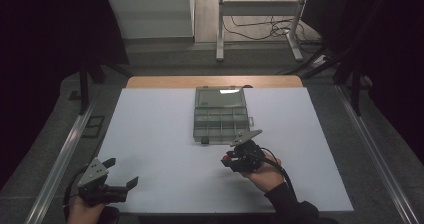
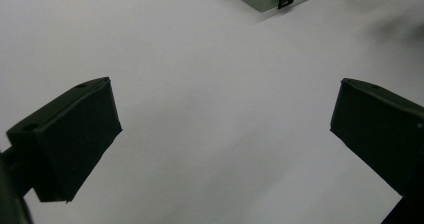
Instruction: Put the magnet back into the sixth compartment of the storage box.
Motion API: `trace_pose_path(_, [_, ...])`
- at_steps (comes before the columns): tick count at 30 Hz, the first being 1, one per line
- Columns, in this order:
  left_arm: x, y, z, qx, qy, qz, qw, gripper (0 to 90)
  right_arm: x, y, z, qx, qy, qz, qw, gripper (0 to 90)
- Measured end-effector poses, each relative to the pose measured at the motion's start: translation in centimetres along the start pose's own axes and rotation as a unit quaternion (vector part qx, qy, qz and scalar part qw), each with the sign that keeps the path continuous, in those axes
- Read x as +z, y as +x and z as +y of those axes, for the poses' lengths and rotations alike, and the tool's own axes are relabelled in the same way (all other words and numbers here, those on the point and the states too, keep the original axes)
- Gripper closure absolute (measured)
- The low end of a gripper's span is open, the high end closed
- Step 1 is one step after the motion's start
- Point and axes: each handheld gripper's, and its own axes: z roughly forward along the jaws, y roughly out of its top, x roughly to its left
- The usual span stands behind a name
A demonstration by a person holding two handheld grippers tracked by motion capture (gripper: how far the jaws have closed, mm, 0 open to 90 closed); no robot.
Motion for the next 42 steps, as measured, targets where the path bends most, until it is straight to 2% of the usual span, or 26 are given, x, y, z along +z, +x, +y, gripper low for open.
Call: trace_pose_path(42, [0.0,0.0,0.0,-0.001,-0.002,0.000,1.0000,0.0,0.9,-2.2,2.3,0.002,-0.014,-0.017,0.9997,62.8])
